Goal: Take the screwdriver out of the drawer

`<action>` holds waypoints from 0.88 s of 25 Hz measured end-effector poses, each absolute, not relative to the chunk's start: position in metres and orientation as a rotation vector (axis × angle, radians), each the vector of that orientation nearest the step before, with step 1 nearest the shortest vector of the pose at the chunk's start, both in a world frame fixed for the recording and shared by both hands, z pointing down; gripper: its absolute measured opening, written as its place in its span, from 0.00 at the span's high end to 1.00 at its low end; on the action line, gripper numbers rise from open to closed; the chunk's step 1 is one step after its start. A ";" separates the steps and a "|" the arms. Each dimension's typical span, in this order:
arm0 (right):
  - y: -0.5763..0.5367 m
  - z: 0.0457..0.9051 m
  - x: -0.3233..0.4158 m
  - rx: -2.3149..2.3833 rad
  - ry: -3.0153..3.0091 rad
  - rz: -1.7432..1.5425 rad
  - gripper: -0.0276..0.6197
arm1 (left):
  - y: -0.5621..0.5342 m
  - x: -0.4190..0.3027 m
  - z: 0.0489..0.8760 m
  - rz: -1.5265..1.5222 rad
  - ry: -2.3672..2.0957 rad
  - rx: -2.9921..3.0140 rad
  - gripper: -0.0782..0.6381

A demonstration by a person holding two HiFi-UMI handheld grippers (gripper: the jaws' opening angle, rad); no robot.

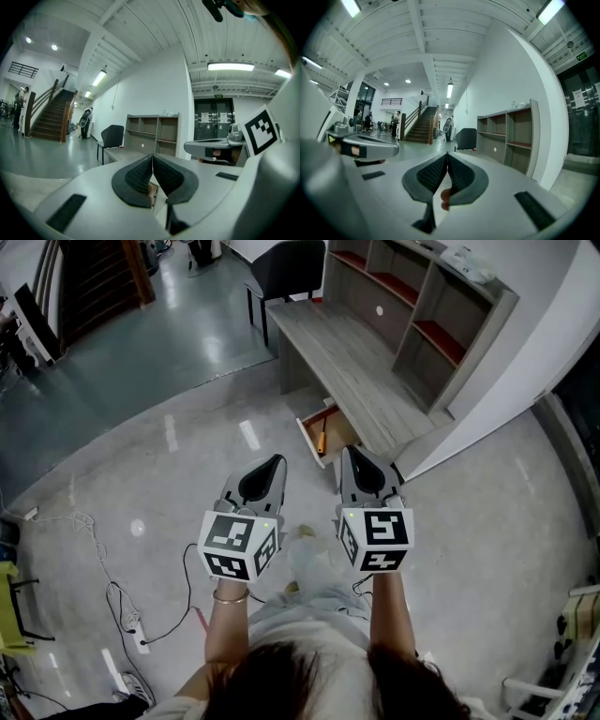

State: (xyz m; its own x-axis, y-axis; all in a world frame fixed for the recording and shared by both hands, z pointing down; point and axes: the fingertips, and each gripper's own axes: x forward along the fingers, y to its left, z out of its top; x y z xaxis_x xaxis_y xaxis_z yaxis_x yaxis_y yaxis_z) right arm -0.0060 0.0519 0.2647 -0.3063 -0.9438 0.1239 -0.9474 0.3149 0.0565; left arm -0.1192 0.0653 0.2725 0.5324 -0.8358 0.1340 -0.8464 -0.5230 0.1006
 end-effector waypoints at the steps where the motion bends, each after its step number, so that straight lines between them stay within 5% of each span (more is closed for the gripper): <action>1: 0.045 0.267 -0.005 1.762 -2.433 0.044 0.91 | 0.059 -0.119 0.274 0.105 -1.446 2.609 0.87; 22: -0.127 0.326 0.006 1.704 -2.370 0.184 0.91 | -0.108 -0.117 0.301 0.158 -1.490 2.543 0.87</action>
State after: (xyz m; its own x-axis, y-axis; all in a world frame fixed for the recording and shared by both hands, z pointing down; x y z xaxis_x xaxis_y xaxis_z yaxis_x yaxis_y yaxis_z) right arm 0.0058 -0.1268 0.3259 -0.3055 -0.9196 0.2469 -0.9467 0.3212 0.0247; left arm -0.1174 -0.1081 0.3015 0.4892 -0.8519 0.1871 -0.8722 -0.4768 0.1095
